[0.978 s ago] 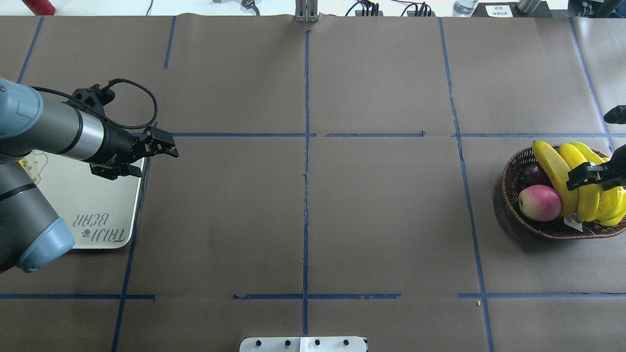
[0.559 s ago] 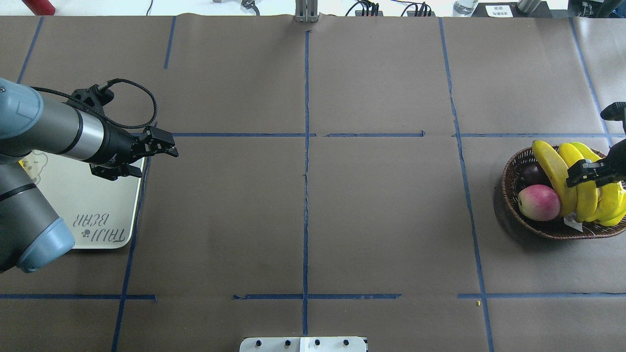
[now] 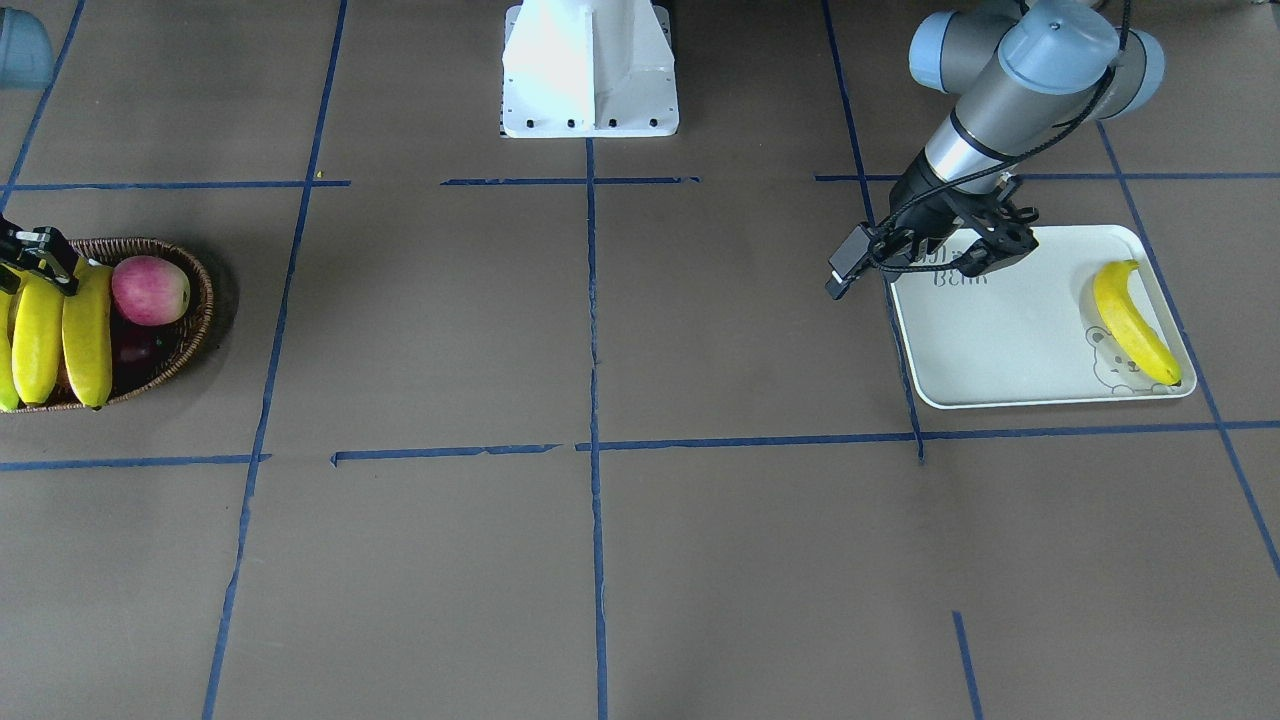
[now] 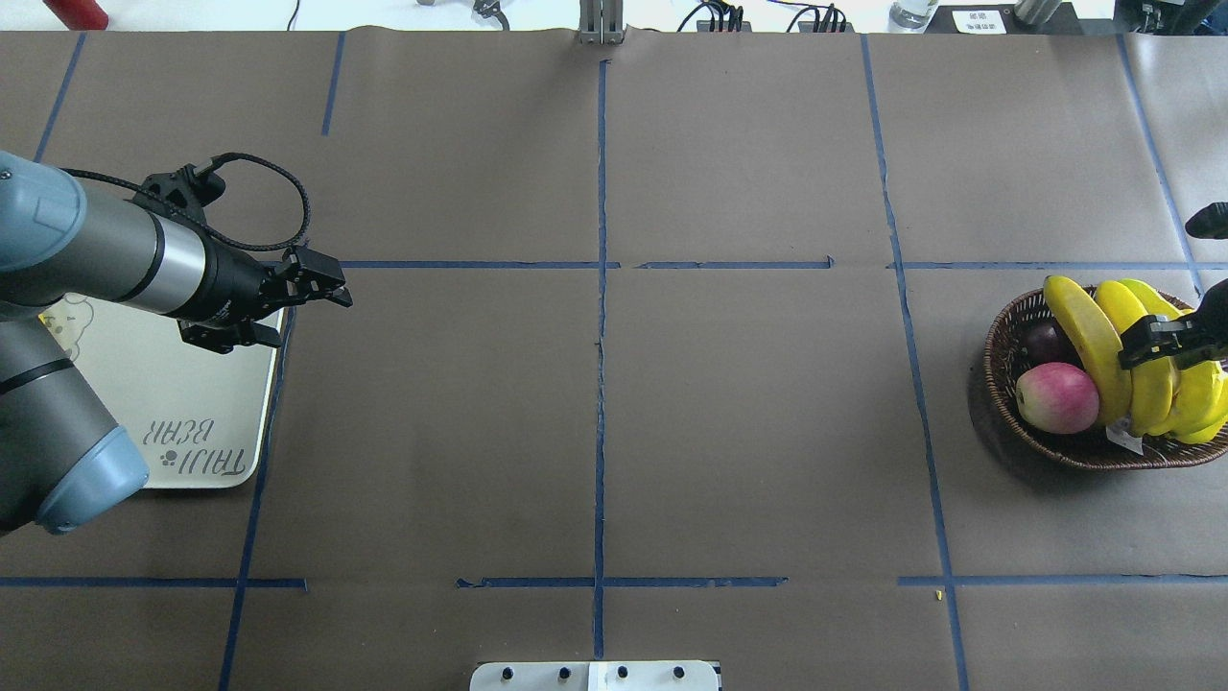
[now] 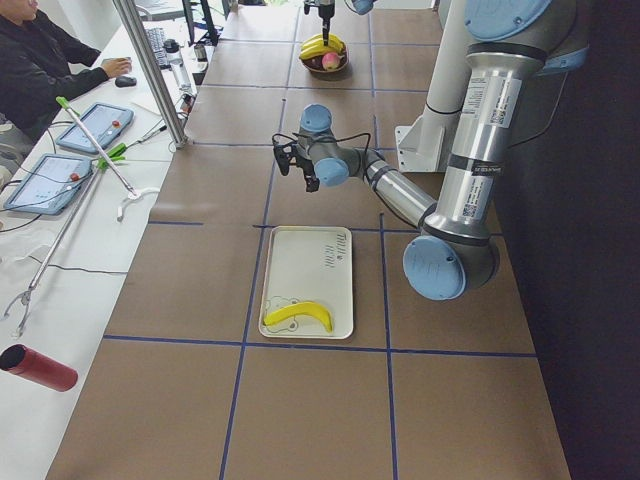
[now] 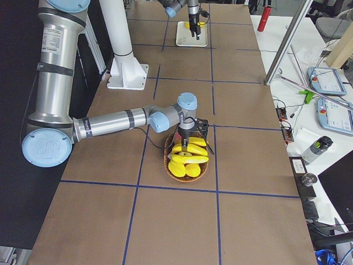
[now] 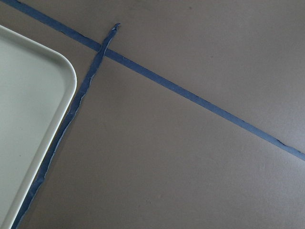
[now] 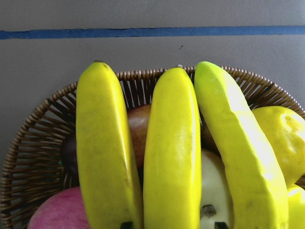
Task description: Transfer all bananas from basket to plate
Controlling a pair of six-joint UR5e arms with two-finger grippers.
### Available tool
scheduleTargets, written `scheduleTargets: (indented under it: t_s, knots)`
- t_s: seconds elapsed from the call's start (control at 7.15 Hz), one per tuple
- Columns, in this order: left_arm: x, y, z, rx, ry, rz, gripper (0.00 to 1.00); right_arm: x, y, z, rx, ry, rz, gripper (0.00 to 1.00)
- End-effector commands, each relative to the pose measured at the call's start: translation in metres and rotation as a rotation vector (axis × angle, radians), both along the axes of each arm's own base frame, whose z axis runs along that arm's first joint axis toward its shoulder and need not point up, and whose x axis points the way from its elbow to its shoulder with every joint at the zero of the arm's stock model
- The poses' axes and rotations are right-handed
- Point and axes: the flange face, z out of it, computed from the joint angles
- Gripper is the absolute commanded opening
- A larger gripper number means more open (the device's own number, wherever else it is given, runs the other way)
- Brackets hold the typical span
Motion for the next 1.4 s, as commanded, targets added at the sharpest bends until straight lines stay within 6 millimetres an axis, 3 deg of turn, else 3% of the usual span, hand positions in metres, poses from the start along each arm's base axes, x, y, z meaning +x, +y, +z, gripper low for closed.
scheduleTargets:
  t_s: [0.0,0.14,0.42,0.56,0.84,0.98,1.26]
  knots:
    - [0.0,0.0,-0.002,0.002,0.003,0.0,0.99,0.001,0.0,0.002,0.003,0.009,0.002,0.6]
    - [0.0,0.0,-0.002,0.002,0.003,0.0,0.99,0.002,0.0,0.002,0.004,0.011,0.004,0.53]
    - [0.0,0.0,-0.002,0.002,0.003,0.0,0.99,0.002,0.001,0.002,0.004,0.011,0.004,0.51]
    - [0.0,0.0,-0.002,0.002,0.003,0.0,0.99,0.004,0.001,0.002,0.005,0.011,0.006,0.36]
    - [0.0,0.0,-0.002,0.002,0.003,0.0,0.99,0.036,-0.009,-0.006,0.018,0.0,0.076,0.06]
    - [0.0,0.0,-0.002,0.002,0.003,0.0,0.99,0.056,-0.014,-0.011,0.047,-0.007,0.095,0.03]
    - [0.0,0.0,-0.002,0.002,0.003,0.0,0.99,0.074,-0.011,-0.053,0.13,-0.048,0.11,0.0]
